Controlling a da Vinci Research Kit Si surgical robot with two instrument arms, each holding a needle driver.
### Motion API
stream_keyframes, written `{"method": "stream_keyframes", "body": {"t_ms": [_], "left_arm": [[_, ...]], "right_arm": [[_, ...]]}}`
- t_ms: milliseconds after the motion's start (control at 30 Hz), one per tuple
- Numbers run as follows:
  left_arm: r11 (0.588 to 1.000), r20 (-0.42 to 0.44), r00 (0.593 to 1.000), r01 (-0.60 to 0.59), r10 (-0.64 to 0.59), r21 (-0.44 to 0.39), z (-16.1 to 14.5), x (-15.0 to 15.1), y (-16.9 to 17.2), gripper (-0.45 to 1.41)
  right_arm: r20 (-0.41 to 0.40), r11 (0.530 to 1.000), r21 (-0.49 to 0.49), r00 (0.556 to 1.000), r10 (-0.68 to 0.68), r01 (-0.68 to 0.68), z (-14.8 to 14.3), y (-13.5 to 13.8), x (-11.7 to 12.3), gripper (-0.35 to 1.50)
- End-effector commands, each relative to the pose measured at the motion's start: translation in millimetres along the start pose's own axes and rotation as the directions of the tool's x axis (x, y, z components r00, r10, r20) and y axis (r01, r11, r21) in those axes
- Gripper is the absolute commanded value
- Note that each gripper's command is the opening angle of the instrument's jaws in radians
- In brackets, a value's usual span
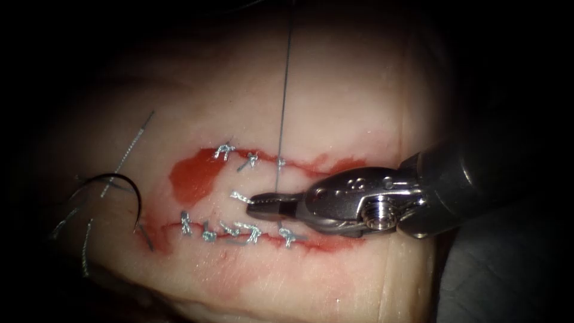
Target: Wound Closure
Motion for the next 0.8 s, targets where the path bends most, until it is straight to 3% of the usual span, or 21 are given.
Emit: {"method": "stream_keyframes", "body": {"t_ms": [33, 633, 767, 800], "left_arm": [[1.000, 0.002, 1.000, 0.004, -0.004, 0.000, 0.6, -0.7, 0.4, -0.45], [0.998, -0.008, 0.999, 0.054, -0.054, 0.041, 1.4, -2.0, 0.1, -0.45], [0.997, 0.008, 0.999, 0.051, -0.052, 0.053, 0.9, -1.5, 0.7, -0.45], [0.990, 0.036, 0.993, 0.110, -0.113, 0.087, -0.7, -0.2, 2.0, -0.45]], "right_arm": [[0.003, 1.000, -0.003, 1.000, 0.003, -0.003, 1.0, 0.1, -0.1, -0.35], [-0.080, 0.997, -0.021, 0.994, 0.075, -0.077, 1.1, 1.7, 0.2, -0.35], [-0.053, 0.997, -0.022, 0.996, 0.070, -0.071, 0.9, 1.1, -0.2, -0.35], [0.021, 0.997, 0.021, 0.997, 0.073, -0.073, 0.1, 0.4, -0.5, 0.37]]}}
